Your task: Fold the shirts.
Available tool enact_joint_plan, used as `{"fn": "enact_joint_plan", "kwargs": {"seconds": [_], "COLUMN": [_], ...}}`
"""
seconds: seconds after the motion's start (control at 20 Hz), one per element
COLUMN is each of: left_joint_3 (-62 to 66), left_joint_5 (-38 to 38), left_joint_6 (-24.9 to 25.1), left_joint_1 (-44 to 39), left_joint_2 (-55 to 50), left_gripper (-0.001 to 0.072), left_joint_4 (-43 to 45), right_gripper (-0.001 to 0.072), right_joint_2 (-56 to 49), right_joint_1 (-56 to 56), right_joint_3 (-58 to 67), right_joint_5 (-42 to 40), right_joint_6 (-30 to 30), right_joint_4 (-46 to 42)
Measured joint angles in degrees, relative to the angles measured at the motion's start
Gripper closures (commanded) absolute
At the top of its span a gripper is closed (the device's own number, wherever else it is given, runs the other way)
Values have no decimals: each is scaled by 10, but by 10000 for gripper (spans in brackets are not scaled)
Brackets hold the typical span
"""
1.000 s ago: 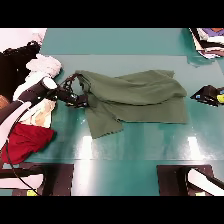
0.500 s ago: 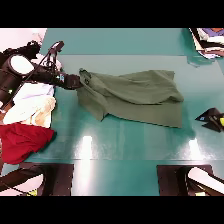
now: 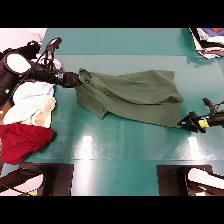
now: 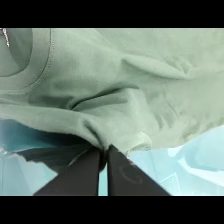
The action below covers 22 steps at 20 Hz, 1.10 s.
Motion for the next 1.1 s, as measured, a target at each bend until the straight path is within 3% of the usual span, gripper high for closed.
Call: {"fn": "enact_joint_plan", "kwargs": {"seconds": [0.05, 0.2, 0.4, 0.8, 1.1], "left_joint_3": [0, 4, 54, 346, 530], "left_joint_5": [0, -2, -6, -5, 43], "left_joint_6": [0, 0, -3, -16, -50], "left_joint_1": [0, 0, 0, 0, -1], "left_joint_2": [0, 10, 67, 177, 195], "left_gripper": [663, 664, 664, 664, 665], "left_joint_4": [0, 1, 26, 83, 87], "right_gripper": [702, 700, 700, 699, 700], "right_joint_2": [3, 26, 103, 258, 265], "right_joint_1": [14, 44, 58, 62, 7], "right_joint_3": [-1, -2, 56, 425, 699], "right_joint_5": [-16, -51, -38, -32, -18], "right_joint_6": [-1, -4, -6, 22, 55], "right_joint_4": [-2, -7, -2, 1, 0]}}
